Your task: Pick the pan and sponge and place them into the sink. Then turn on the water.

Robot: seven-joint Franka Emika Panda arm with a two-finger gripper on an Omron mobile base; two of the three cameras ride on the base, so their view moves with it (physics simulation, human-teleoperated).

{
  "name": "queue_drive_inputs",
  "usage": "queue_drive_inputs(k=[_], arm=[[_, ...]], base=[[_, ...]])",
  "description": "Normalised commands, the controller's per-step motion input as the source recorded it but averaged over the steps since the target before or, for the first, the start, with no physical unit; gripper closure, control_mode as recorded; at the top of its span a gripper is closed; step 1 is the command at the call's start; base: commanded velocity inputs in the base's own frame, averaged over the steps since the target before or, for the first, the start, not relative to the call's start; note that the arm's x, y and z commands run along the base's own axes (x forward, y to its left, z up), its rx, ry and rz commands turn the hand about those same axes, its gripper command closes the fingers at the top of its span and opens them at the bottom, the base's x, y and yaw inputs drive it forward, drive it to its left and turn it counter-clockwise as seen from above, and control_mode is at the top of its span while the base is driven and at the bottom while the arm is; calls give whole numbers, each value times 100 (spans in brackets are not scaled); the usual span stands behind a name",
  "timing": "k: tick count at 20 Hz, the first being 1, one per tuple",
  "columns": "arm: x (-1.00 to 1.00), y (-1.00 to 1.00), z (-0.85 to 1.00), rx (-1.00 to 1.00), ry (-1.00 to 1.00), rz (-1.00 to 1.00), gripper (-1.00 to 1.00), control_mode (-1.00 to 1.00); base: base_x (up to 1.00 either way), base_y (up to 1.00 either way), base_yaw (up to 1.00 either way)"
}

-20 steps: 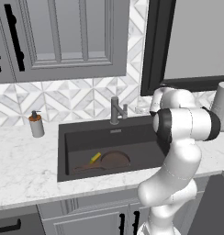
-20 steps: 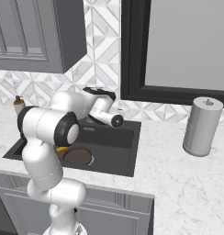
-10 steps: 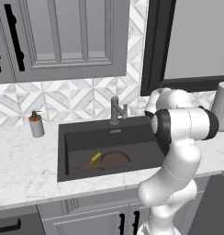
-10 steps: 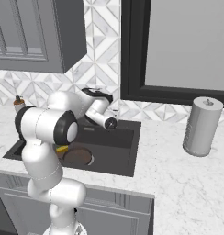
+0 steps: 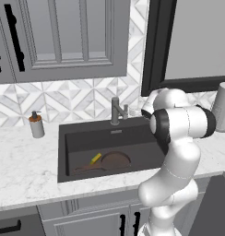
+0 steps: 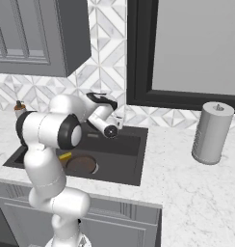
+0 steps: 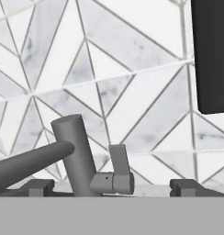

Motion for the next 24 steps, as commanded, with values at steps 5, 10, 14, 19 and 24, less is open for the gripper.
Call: queue_drive_inputs(k=[5,10,14,19,24], arm=[[24,-5,0,0,0,-1,-100,-100],[25,-1,-8,0,0,0,-100,-100],[14,0,-13,0,0,0,-100,-100],[5,0,-14,0,0,0,-100,-100],[6,0,-14,0,0,0,-100,-100]], base=[[0,0,0],[0,0,0],[0,0,0],[0,0,0],[0,0,0]])
